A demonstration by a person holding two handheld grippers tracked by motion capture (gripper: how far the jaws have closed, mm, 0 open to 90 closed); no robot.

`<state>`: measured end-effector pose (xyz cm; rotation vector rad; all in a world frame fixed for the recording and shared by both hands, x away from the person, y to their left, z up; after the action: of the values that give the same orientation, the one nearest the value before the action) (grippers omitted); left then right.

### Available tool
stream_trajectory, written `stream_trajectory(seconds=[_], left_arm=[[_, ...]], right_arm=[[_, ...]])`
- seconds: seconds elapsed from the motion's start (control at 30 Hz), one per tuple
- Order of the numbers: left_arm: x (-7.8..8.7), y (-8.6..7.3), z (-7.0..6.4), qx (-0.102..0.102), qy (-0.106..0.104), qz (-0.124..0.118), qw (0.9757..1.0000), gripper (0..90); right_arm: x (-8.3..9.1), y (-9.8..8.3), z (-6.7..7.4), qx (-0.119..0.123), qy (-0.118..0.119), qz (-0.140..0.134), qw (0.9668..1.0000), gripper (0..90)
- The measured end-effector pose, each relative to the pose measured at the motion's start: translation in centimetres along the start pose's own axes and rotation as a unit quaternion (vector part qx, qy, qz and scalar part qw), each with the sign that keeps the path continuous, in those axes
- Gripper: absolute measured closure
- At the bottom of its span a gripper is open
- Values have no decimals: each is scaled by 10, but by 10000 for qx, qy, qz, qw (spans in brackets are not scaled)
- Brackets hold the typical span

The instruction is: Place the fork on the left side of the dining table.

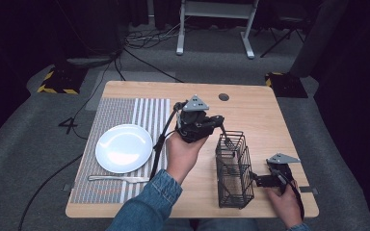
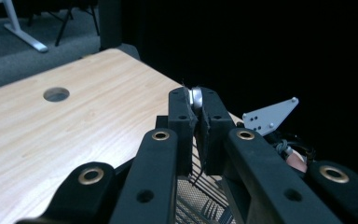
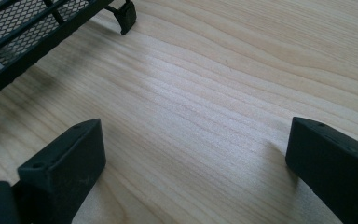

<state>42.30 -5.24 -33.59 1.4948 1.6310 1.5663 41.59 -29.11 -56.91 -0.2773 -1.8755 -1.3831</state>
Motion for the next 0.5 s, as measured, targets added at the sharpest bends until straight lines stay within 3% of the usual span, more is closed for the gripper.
stream_trajectory(seconds=[0.33,0.5], left_arm=[[23,18,-1,-99,122,-216,9996,857],[44,23,2,-103,270,-383,9988,857]], right_arm=[[0,0,0,0,1,-1,10000,48],[0,0,0,0,0,0,10000,48]])
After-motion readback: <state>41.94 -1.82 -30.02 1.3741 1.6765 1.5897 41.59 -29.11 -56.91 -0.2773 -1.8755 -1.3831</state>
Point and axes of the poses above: each handheld gripper's, and its own axes: x roughly backward along the jaws, y roughly out of its top, z roughly to its left, the point moved 9 cm from there along -x, roughly forward along the jaws, and after that the axes turned 8 degrees about -y, right-handed, at the moved point
